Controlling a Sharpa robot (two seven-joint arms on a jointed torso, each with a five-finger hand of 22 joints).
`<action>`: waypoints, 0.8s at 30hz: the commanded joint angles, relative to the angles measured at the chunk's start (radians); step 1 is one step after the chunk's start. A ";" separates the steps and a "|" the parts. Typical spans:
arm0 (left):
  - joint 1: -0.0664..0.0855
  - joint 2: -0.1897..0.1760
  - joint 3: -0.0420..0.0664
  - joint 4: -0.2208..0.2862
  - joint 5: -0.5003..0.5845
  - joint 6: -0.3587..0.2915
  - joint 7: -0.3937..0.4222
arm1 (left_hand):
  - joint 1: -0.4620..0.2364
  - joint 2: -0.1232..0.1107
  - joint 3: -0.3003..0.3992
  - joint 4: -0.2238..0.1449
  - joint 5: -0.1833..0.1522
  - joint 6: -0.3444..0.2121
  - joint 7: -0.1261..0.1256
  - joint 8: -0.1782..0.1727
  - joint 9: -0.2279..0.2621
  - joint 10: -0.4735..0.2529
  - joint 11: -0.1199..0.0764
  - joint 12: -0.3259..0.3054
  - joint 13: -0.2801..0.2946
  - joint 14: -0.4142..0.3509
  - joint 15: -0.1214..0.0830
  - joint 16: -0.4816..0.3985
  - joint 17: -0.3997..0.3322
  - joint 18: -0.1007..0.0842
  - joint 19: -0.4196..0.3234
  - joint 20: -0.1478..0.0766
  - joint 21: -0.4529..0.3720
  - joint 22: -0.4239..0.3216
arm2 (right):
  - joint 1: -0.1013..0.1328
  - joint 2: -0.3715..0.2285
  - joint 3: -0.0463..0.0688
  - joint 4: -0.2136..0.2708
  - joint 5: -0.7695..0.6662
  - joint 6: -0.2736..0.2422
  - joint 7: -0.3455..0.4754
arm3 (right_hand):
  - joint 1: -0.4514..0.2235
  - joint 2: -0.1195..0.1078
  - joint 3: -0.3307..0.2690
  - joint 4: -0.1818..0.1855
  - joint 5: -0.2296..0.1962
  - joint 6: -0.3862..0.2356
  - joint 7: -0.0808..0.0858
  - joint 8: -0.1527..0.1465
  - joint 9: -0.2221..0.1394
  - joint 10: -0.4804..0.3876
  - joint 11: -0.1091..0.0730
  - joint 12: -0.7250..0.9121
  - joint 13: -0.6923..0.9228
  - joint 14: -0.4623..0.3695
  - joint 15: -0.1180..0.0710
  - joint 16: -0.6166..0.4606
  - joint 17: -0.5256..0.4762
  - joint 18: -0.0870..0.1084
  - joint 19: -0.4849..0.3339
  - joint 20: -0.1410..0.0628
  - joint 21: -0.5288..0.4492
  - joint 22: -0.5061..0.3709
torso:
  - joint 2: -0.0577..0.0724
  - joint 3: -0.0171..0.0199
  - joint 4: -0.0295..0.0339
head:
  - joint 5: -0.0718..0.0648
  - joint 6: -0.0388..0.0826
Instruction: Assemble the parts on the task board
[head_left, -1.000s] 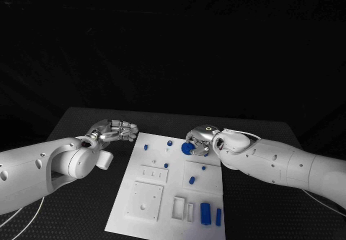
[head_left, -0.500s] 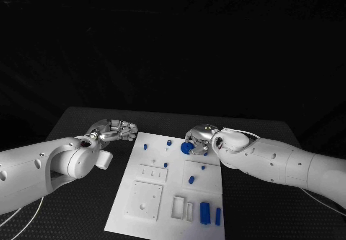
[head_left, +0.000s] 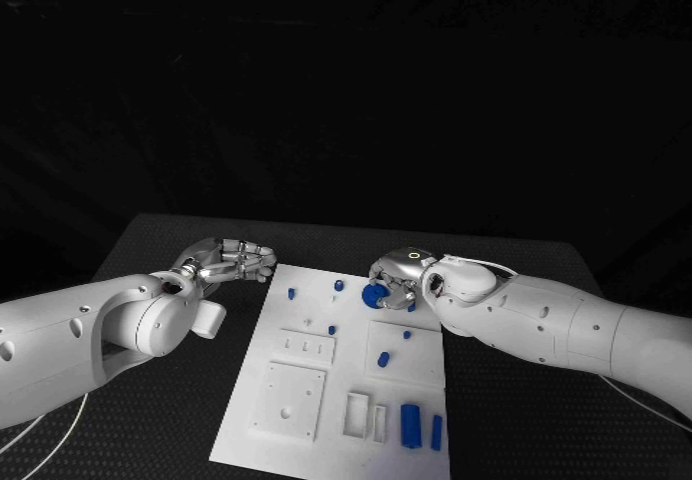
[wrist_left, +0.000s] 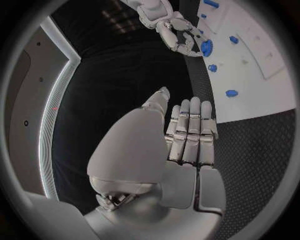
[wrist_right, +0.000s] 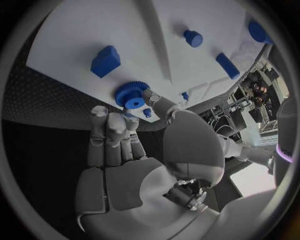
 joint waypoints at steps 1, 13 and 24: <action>0.001 0.002 0.001 0.002 -0.005 0.017 0.003 | 0.011 0.002 -0.001 0.008 -0.007 0.005 0.004 -0.006 -0.001 0.005 -0.001 -0.006 -0.002 0.000 0.001 -0.006 0.001 0.017 -0.005 0.000 -0.002 0.020 | -0.012 0.003 -0.008 0.000 -0.031 0.055 -0.003 | 0.007 0.000 0.013 0.003 -0.005 0.159 0.001 0.005 0.003 -0.001 -0.012 0.005 -0.001 0.001 -0.008 -0.004 0.001 0.040 0.004 -0.005 0.004 -0.001 | 0.000 -0.0003 0.0004 | 0.000 -0.001; 0.001 0.001 0.001 0.003 -0.009 0.014 -0.001 | 0.012 0.002 -0.001 0.009 -0.007 0.006 0.004 -0.006 -0.001 0.005 -0.002 -0.007 -0.002 0.000 0.001 -0.006 0.002 0.017 -0.005 0.000 -0.002 0.020 | -0.013 0.004 -0.010 -0.001 -0.071 0.059 -0.027 | 0.006 -0.002 0.019 0.008 -0.008 0.171 -0.005 0.013 0.009 0.006 -0.018 0.010 0.001 0.003 -0.013 -0.001 0.002 0.040 0.006 -0.008 0.008 -0.001 | 0.000 -0.0007 0.0000 | 0.001 -0.003; 0.001 0.001 0.001 0.002 -0.022 0.009 -0.009 | 0.015 0.002 -0.002 0.009 -0.006 0.006 0.004 -0.006 -0.002 0.006 -0.001 -0.007 -0.001 0.001 0.001 -0.006 0.002 0.017 -0.005 0.000 -0.002 0.020 | -0.015 0.001 -0.013 -0.001 -0.099 0.044 -0.034 | 0.022 0.002 0.041 0.012 -0.008 0.182 -0.011 0.021 0.016 0.017 -0.024 0.016 0.003 0.006 -0.018 0.004 0.005 0.040 0.012 -0.014 0.013 -0.001 | 0.000 0.0000 -0.0002 | 0.001 -0.002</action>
